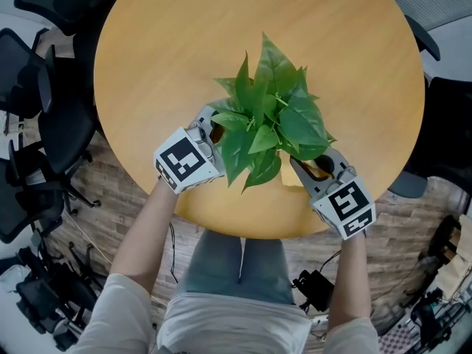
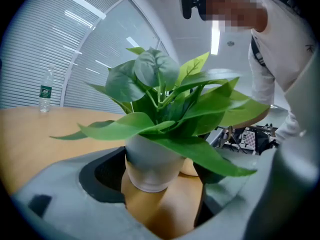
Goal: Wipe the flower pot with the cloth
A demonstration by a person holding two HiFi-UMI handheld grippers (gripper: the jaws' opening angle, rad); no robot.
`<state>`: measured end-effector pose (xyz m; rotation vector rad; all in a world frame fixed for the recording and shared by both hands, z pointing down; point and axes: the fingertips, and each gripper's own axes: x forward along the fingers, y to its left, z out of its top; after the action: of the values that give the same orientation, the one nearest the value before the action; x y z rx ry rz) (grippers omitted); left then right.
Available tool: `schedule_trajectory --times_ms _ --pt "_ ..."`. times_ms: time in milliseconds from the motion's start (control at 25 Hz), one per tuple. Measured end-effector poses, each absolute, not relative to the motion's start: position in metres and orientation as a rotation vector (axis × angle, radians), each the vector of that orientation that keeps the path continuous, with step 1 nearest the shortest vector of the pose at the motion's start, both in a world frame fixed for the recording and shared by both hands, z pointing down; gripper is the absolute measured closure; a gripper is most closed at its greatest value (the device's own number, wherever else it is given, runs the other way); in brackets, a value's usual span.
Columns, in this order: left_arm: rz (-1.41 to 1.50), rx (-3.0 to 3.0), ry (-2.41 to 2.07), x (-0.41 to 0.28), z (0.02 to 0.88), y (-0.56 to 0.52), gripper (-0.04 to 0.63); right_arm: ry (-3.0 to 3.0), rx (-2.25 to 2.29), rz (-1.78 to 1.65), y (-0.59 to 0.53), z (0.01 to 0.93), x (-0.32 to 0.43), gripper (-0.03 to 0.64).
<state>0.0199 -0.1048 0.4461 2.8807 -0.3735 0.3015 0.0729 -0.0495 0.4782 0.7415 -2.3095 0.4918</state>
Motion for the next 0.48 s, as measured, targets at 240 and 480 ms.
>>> schedule_trajectory --times_ms 240,480 --pt "0.330 2.855 -0.620 0.017 0.449 -0.104 0.173 -2.259 0.749 0.402 -0.075 0.476 0.085 0.555" --pt "0.350 2.816 -0.742 0.011 0.451 -0.102 0.178 -2.237 0.719 0.325 -0.096 0.476 0.081 0.555"
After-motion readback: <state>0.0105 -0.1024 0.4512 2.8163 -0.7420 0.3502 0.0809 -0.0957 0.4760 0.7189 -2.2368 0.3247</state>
